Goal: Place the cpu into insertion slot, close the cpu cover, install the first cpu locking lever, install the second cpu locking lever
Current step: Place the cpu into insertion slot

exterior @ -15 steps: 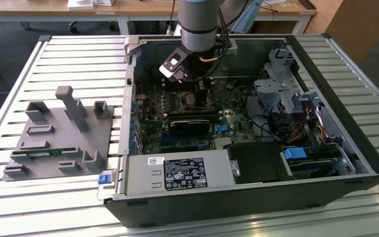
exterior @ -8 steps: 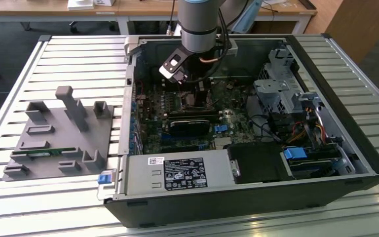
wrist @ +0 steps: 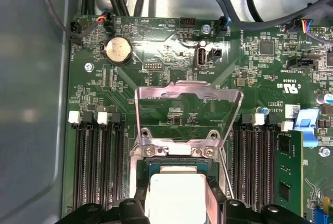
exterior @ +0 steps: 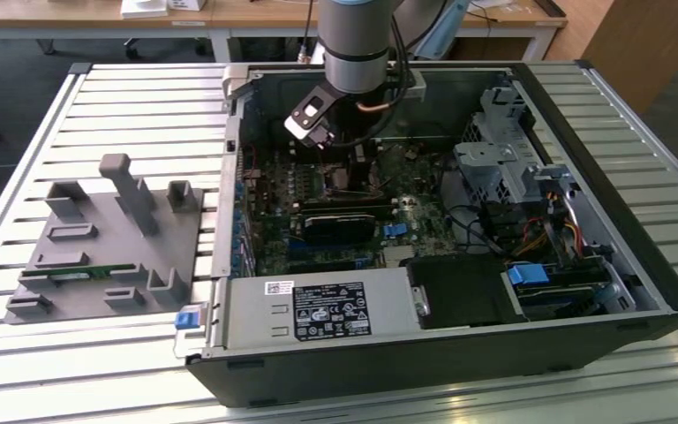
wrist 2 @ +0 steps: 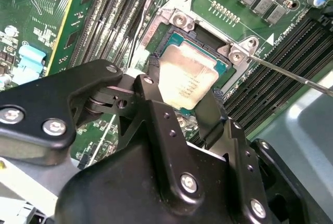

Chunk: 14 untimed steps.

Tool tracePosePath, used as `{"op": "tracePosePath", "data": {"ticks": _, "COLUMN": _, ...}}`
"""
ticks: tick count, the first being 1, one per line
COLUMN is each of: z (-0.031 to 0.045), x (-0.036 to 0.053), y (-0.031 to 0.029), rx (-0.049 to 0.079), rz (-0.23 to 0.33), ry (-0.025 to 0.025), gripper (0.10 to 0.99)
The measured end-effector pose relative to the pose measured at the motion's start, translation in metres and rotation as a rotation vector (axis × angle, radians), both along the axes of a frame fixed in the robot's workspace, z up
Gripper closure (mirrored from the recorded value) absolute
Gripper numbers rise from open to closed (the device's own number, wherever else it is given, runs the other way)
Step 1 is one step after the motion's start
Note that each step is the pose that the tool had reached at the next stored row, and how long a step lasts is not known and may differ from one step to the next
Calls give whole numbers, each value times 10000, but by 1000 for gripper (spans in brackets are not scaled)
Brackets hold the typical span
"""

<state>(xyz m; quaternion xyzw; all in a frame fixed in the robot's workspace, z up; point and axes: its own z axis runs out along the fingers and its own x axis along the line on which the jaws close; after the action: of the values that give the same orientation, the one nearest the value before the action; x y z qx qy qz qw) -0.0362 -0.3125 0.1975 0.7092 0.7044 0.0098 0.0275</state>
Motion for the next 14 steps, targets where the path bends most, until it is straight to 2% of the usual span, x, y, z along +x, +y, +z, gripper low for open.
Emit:
{"op": "tracePosePath", "data": {"ticks": 11, "z": -13, "x": 2, "y": 0, "rx": 0, "rz": -92, "ry": -1, "gripper": 557}}
{"op": "tracePosePath", "data": {"ticks": 13, "z": -14, "x": 2, "y": 0, "rx": 0, "rz": -91, "ry": -1, "gripper": 541}}
{"op": "tracePosePath", "data": {"ticks": 14, "z": -14, "x": 2, "y": 0, "rx": 0, "rz": -92, "ry": -1, "gripper": 478}}
